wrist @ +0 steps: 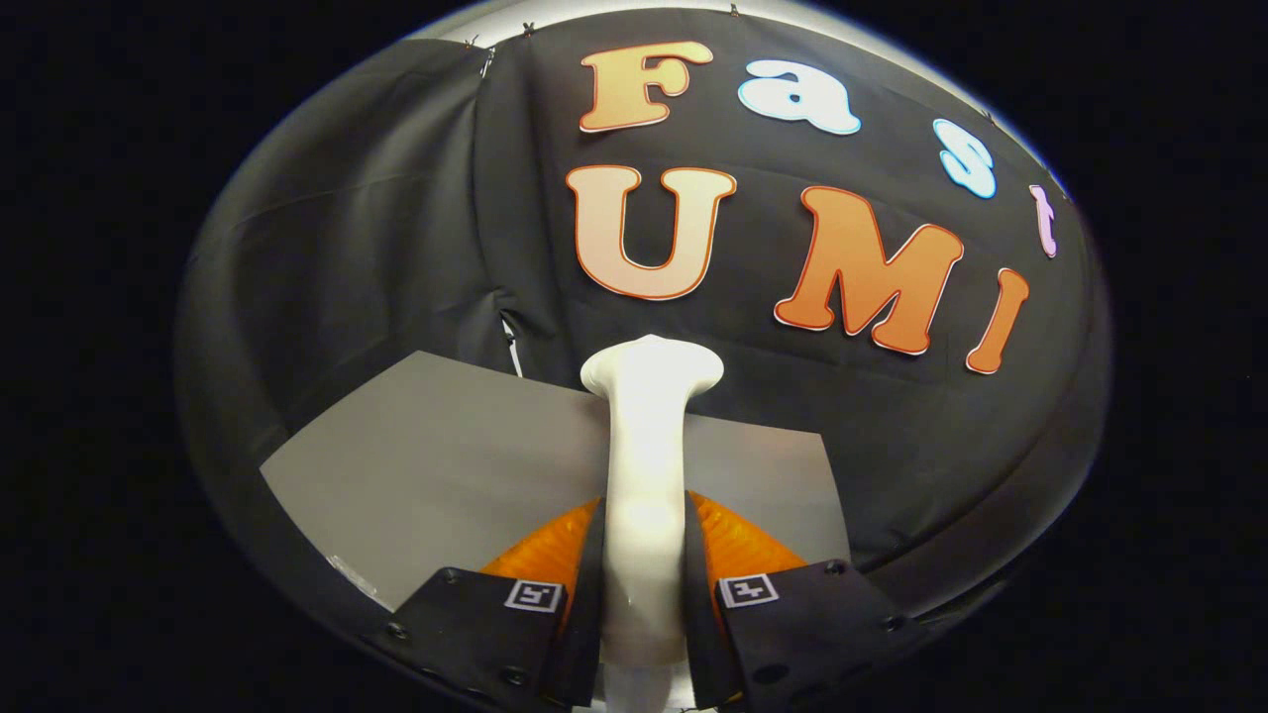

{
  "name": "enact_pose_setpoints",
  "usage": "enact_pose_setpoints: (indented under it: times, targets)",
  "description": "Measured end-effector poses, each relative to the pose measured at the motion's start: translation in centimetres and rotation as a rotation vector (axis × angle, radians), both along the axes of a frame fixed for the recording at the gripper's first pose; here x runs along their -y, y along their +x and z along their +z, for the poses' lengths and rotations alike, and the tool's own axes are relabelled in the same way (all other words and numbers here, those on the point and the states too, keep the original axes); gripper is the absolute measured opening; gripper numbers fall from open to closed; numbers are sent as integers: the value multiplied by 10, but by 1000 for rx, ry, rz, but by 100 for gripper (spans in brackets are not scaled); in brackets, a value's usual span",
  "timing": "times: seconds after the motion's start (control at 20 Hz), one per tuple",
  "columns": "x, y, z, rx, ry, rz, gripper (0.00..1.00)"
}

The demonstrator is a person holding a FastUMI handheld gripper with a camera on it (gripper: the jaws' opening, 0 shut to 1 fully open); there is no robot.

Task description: Iron the clothes twice with a garment steamer, once on the left side and once on the right side.

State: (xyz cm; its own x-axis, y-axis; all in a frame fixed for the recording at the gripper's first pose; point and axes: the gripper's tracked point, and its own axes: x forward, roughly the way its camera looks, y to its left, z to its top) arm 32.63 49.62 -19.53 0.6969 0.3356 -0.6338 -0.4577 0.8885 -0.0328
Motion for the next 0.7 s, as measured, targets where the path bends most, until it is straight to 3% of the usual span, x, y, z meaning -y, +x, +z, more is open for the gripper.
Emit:
enact_pose_setpoints:
  times: [0.25, 0.7]
  targets:
    - [5, -33, 44, 67, 55, 51, 43]
    - [34, -135, 147, 228, 174, 172, 43]
